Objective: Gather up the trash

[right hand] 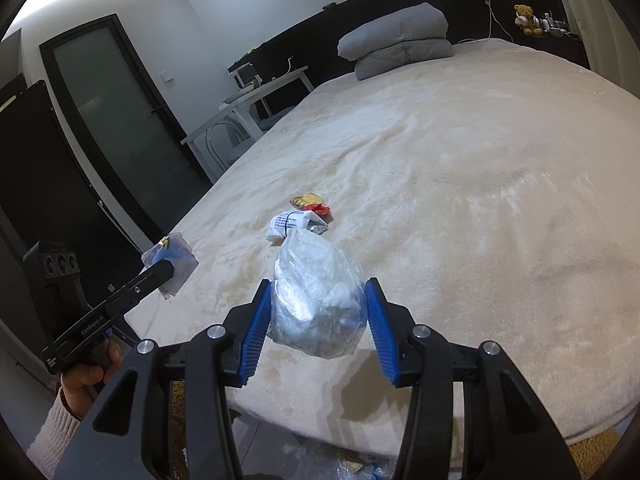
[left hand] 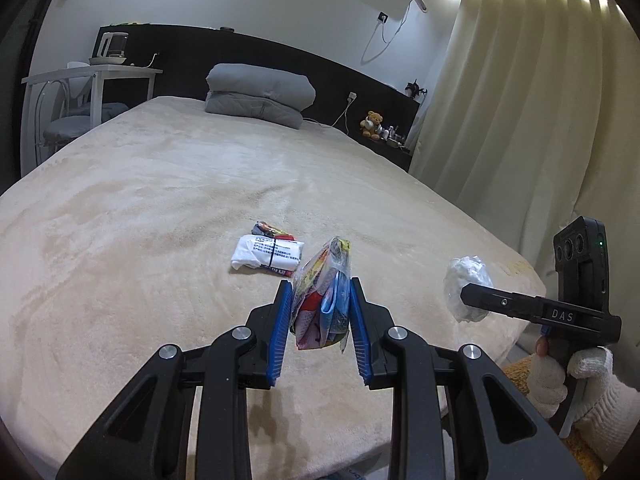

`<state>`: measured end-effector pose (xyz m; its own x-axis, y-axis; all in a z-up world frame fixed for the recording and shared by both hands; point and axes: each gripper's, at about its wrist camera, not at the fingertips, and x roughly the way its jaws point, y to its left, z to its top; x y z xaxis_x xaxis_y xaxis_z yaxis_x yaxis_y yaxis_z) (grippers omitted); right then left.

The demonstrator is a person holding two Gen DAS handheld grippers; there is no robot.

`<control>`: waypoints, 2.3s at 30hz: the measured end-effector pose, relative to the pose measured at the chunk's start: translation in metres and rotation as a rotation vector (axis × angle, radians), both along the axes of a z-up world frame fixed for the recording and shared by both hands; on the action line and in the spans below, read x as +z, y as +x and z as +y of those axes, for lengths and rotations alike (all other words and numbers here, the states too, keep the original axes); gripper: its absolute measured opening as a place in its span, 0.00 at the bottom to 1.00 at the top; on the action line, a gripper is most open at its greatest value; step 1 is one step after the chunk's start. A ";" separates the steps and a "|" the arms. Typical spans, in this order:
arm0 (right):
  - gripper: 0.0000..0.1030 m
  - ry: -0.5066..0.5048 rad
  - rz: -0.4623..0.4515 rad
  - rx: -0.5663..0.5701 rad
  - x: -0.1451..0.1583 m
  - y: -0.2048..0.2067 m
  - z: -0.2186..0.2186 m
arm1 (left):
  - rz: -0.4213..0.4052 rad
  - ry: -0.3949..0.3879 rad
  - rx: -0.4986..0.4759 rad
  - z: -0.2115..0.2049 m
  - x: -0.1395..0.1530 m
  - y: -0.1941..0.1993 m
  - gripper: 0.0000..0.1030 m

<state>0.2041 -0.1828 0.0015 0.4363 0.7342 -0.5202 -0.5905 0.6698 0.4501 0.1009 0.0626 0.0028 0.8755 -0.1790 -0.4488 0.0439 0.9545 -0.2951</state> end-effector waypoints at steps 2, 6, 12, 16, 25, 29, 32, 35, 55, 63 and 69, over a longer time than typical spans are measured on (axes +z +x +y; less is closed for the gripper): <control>0.46 0.006 -0.003 0.003 0.000 -0.009 -0.004 | -0.005 -0.004 -0.001 -0.004 -0.002 -0.009 0.27; 0.46 0.019 -0.004 0.003 -0.002 -0.027 -0.012 | -0.008 -0.022 -0.003 -0.012 -0.005 -0.025 0.27; 0.46 0.030 -0.001 0.004 -0.006 -0.050 -0.022 | -0.013 -0.017 -0.017 -0.026 -0.008 -0.047 0.27; 0.46 0.041 0.003 0.005 -0.007 -0.062 -0.024 | -0.027 -0.030 -0.021 -0.033 -0.007 -0.059 0.26; 0.46 0.059 0.022 0.016 -0.012 -0.082 -0.030 | -0.007 -0.058 -0.044 -0.051 -0.016 -0.080 0.26; 0.46 0.067 0.043 0.027 -0.018 -0.089 -0.031 | 0.026 -0.072 -0.038 -0.056 -0.028 -0.083 0.27; 0.46 0.068 0.068 0.048 -0.024 -0.094 -0.029 | 0.031 -0.079 -0.051 -0.061 -0.032 -0.085 0.26; 0.46 0.045 0.095 0.069 -0.033 -0.096 -0.024 | 0.046 -0.072 -0.067 -0.068 -0.038 -0.087 0.27; 0.46 -0.084 0.292 0.096 -0.081 -0.091 -0.020 | 0.304 -0.071 -0.125 -0.084 -0.090 -0.078 0.27; 0.46 -0.153 0.378 0.103 -0.103 -0.084 -0.008 | 0.396 -0.044 -0.156 -0.091 -0.111 -0.071 0.27; 0.46 -0.215 0.435 0.128 -0.120 -0.083 0.003 | 0.495 -0.040 -0.175 -0.094 -0.128 -0.066 0.27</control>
